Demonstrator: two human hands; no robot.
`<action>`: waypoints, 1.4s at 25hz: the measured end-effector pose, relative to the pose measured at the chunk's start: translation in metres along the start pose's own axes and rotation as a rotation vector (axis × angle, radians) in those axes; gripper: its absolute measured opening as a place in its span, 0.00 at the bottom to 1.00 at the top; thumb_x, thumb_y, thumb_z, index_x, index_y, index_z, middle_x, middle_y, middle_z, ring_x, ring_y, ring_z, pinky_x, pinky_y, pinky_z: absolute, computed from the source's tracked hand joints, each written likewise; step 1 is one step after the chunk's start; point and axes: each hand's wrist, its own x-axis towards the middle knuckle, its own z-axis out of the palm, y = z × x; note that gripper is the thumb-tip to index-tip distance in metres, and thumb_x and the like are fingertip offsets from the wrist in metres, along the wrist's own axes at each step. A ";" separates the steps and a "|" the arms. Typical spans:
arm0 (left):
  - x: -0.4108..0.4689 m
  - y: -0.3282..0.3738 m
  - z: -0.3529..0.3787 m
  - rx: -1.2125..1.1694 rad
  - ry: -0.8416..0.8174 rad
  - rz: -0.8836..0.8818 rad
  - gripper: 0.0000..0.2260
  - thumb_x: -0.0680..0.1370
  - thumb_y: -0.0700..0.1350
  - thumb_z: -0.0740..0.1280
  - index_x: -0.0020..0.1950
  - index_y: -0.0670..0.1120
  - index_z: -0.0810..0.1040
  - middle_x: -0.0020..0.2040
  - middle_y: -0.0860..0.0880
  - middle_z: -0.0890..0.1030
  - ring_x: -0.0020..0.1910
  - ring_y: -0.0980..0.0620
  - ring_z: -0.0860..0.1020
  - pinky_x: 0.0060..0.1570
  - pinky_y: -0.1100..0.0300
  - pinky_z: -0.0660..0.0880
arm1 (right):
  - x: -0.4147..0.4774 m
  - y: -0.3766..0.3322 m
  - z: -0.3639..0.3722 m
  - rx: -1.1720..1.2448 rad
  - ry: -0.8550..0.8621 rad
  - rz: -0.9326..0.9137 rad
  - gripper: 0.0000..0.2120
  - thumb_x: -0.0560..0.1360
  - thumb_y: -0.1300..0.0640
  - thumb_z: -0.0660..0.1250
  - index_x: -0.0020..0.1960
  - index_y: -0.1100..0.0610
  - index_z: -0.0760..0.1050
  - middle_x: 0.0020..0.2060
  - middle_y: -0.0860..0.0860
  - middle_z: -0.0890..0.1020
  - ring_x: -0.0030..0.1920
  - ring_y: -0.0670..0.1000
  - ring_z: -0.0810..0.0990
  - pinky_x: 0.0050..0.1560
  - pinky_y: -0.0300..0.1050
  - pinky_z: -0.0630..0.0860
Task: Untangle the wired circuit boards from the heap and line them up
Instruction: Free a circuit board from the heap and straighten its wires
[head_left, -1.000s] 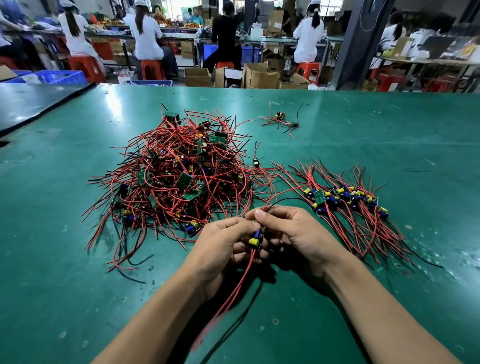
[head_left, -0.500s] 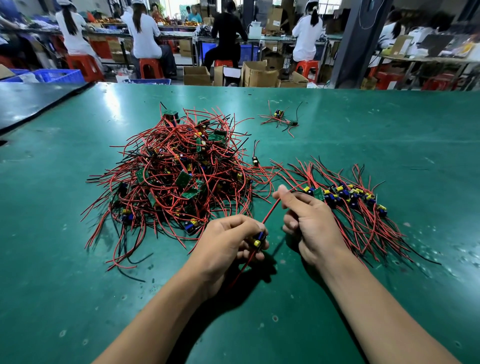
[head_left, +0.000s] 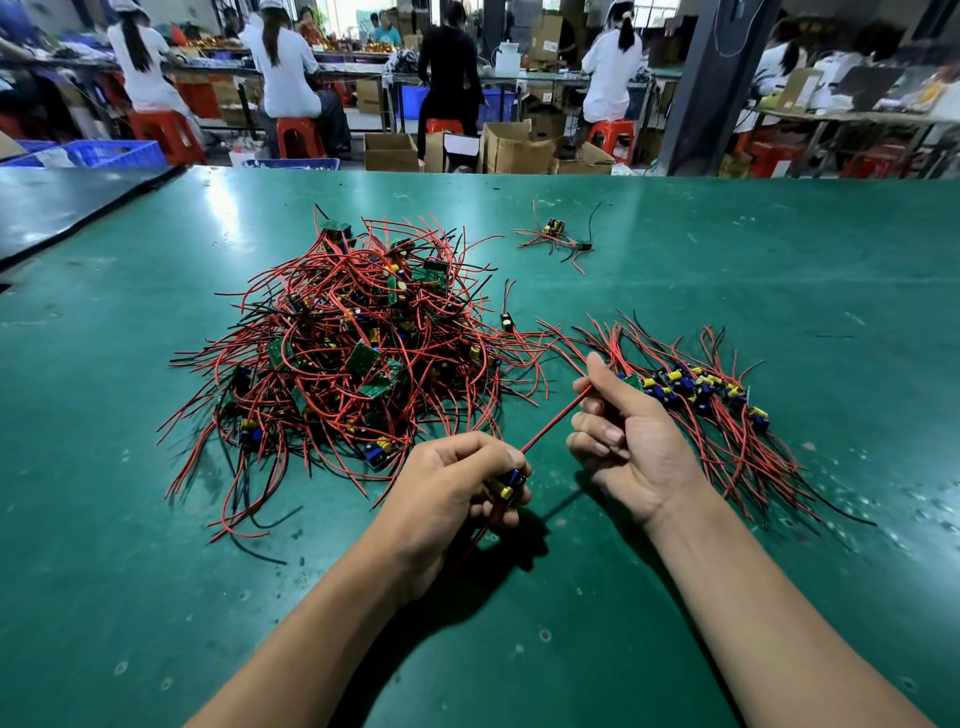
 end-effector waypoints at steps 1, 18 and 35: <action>0.000 0.000 0.000 -0.001 -0.004 -0.003 0.05 0.68 0.42 0.68 0.33 0.45 0.82 0.34 0.44 0.79 0.32 0.51 0.78 0.28 0.63 0.73 | 0.000 -0.001 0.000 0.032 0.014 0.001 0.12 0.70 0.52 0.71 0.33 0.59 0.76 0.25 0.47 0.66 0.16 0.41 0.60 0.18 0.32 0.57; 0.005 -0.004 -0.005 -0.043 0.068 -0.019 0.09 0.77 0.37 0.67 0.38 0.43 0.83 0.33 0.45 0.80 0.31 0.53 0.79 0.29 0.63 0.76 | -0.014 0.023 0.002 -0.629 -0.268 0.115 0.12 0.73 0.47 0.73 0.47 0.56 0.84 0.30 0.50 0.75 0.26 0.44 0.69 0.25 0.36 0.65; 0.001 -0.001 -0.005 -0.031 0.018 -0.073 0.07 0.75 0.44 0.71 0.39 0.42 0.83 0.35 0.40 0.82 0.31 0.48 0.80 0.31 0.61 0.78 | 0.007 0.003 -0.014 -0.201 0.106 -0.030 0.17 0.75 0.44 0.70 0.43 0.59 0.84 0.29 0.47 0.72 0.22 0.42 0.63 0.20 0.35 0.60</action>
